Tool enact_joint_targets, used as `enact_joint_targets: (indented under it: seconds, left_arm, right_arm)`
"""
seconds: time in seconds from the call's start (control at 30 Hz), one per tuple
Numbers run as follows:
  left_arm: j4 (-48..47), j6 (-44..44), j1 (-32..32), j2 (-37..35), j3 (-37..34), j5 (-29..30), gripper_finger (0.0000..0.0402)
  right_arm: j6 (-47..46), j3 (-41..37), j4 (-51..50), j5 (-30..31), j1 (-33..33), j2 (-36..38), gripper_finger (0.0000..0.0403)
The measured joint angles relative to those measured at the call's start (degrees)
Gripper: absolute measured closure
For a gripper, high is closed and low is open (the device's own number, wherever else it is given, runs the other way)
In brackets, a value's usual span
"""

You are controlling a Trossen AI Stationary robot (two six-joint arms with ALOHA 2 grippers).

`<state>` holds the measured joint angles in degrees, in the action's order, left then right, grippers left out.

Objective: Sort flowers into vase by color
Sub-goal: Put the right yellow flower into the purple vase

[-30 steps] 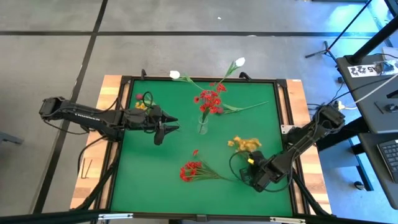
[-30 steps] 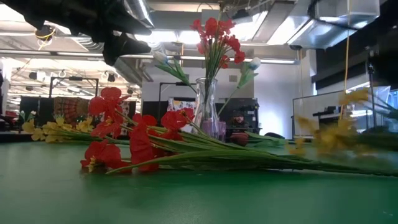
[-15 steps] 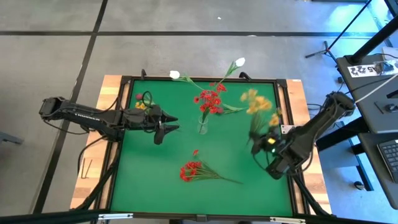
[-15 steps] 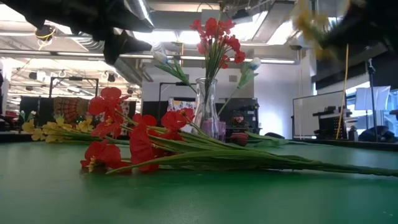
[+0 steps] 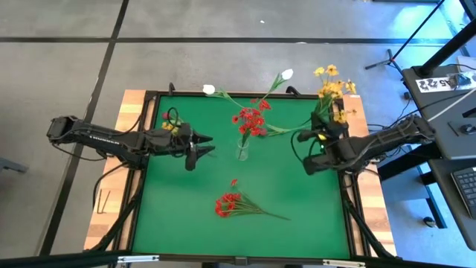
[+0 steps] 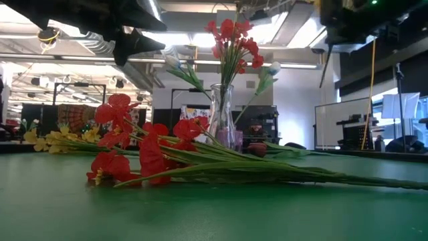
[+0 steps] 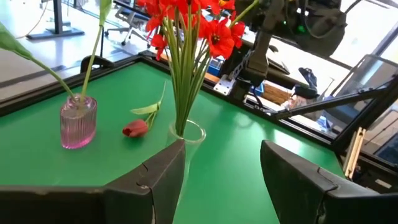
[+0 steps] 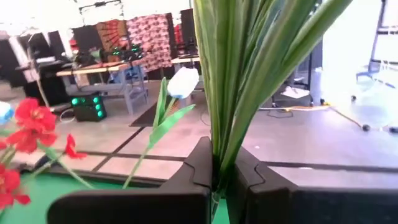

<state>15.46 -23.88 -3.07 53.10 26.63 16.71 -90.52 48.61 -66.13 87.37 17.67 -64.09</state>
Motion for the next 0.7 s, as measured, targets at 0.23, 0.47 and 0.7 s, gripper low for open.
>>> enact_joint_targets:
  seconds: [0.23,0.47,0.7]
  left_arm:
    - [2.04,0.52,0.07,0.0,0.0,0.95,0.0198]
    - [2.4,2.89,0.07,0.0,0.0,2.17,0.0198]
    - [2.4,3.04,0.07,0.0,0.0,2.2,0.0198]
  right_arm:
    - [21.4,0.49,28.0,-0.6,-0.02,-3.91,0.0392]
    - [71.34,0.49,73.51,-15.48,-2.37,-11.29,0.0392]
    - [110.54,0.49,103.35,-37.99,-9.55,-9.56,0.0392]
